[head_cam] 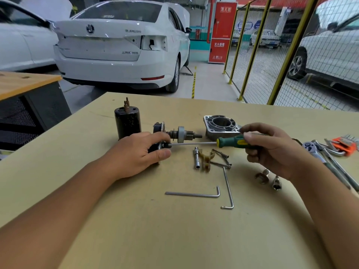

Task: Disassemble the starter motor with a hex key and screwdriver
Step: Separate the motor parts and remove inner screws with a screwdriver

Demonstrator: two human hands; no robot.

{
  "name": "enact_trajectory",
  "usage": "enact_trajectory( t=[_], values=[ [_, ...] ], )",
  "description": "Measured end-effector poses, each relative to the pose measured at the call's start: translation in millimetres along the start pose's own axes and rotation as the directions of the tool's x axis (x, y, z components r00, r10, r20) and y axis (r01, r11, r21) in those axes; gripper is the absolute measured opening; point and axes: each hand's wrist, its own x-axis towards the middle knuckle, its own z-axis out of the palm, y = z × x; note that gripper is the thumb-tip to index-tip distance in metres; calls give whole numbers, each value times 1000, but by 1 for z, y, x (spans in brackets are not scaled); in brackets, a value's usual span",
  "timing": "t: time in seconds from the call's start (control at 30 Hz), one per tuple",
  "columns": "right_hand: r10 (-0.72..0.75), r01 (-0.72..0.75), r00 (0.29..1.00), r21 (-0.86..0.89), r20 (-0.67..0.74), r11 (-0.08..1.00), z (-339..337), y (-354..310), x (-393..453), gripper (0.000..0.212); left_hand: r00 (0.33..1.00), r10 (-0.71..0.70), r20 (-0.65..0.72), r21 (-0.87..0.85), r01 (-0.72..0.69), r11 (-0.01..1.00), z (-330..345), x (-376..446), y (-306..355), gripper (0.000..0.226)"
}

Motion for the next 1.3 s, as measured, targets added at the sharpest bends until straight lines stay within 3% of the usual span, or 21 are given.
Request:
enact_trajectory(
  t=[0.13, 0.23, 0.33, 0.4, 0.5, 0.6, 0.7, 0.8, 0.9, 1.0, 1.1, 1.17, 1.3],
  values=[
    [97, -106, 993, -186, -60, 977, -1, -3, -3, 41, 1000, 12, 23, 9, -13, 1000, 1, 0, -4, 64],
    [62, -63, 998, -69, -11, 996, -4, -1, -2, 25, 999, 27, 26, -4, -27, 1000, 0, 1, -5, 67],
    [2, -1, 1000, 32, -8, 999, -4, 1, -1, 30, 999, 27, 25, -12, -27, 1000, 0, 0, -5, 68],
    [17, -18, 1000, -45, -17, 999, 0, 0, -2, 27, 999, 28, 26, -9, -28, 1000, 0, 0, -5, 68],
    [107, -123, 991, -230, -79, 965, -1, -1, -3, 38, 999, 31, 25, -10, -31, 999, -1, 0, -4, 67],
    [67, -70, 997, -119, -27, 990, -5, -1, -2, 29, 999, 30, 19, -19, -29, 999, 0, 0, -4, 65],
    [-26, 26, 1000, 32, 0, 999, -6, 1, 0, 33, 1000, 28, 12, -27, -27, 999, 0, 0, -5, 62],
    [-17, 16, 1000, -63, -14, 998, -1, -1, -2, 25, 1000, 29, 6, -31, -29, 999, -1, 0, -2, 61],
    [64, -69, 997, -206, -30, 976, -2, -3, -4, 40, 1000, 30, -5, -44, -30, 999, 0, -1, -3, 60],
    [8, -8, 1000, -59, 3, 998, -4, -2, -5, 29, 999, 36, -23, -43, -37, 998, 1, -1, -1, 60],
    [-30, 30, 1000, -19, -4, 999, -4, 1, -3, 33, 999, 28, -39, -43, -30, 999, 1, -1, 1, 62],
    [-5, 4, 1000, -68, -8, 998, -1, 0, -3, 25, 999, 30, -44, -66, -33, 997, 1, -2, 3, 64],
    [99, -108, 994, -238, -47, 965, -4, 0, -4, 37, 999, 27, -32, -93, -30, 995, -2, -2, 6, 67]
  ],
)
